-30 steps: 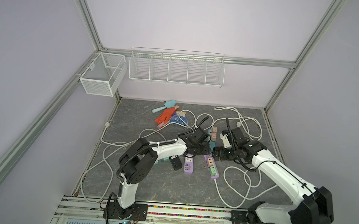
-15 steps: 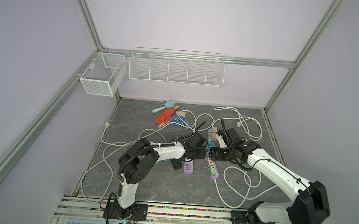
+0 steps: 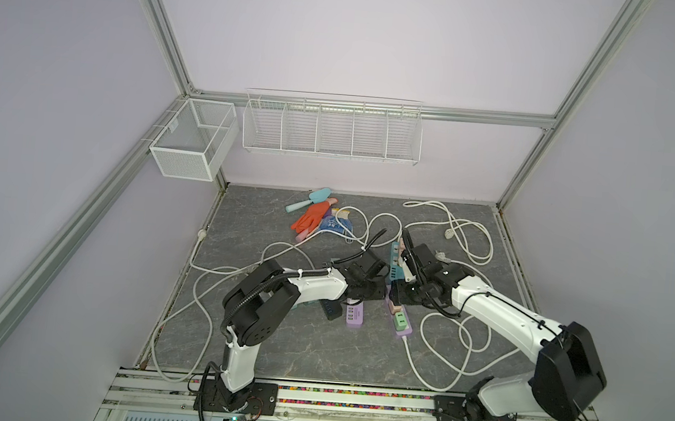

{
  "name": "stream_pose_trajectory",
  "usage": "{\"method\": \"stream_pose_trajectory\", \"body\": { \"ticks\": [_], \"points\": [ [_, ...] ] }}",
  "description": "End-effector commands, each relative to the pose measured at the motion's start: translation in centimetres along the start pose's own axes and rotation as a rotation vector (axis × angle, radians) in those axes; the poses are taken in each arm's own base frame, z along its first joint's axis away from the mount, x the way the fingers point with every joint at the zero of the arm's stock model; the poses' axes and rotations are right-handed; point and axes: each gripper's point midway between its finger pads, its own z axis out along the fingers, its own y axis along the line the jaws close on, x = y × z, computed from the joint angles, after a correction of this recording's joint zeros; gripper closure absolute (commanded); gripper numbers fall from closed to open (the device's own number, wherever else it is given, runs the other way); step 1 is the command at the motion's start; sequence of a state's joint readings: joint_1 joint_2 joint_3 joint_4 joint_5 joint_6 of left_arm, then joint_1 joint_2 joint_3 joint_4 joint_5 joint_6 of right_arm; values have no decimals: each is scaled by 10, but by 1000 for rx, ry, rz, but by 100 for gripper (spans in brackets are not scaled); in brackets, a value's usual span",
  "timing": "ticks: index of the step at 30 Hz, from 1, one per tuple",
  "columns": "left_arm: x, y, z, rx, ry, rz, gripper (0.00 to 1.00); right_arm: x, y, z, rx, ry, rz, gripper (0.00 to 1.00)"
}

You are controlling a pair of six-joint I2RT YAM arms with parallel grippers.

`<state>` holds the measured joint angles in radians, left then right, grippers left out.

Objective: Pull the plug off the socket
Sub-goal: 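Close the right gripper on the pink adapter while the left grips the purple strip, then pull the pink adapter out with the right gripper while the left holds the strip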

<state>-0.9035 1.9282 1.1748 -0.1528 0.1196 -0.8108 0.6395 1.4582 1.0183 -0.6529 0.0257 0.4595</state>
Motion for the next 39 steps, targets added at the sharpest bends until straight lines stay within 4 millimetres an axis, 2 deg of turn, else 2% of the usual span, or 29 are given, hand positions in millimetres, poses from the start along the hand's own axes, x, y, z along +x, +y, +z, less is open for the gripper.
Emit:
{"method": "stream_pose_trajectory", "body": {
  "ticks": [1,11,22,39],
  "points": [
    [14,20,8,-52,35,-21,61,6,-1,9,14,8,31,41],
    [19,28,12,-79,45,-32,62,16,5,26,16,48,18,49],
    [28,38,18,-90,62,-66,64,27,3,38,62,81,-1,58],
    [57,59,26,-131,150,-63,66,14,2,28,94,25,-32,74]
  ]
}}
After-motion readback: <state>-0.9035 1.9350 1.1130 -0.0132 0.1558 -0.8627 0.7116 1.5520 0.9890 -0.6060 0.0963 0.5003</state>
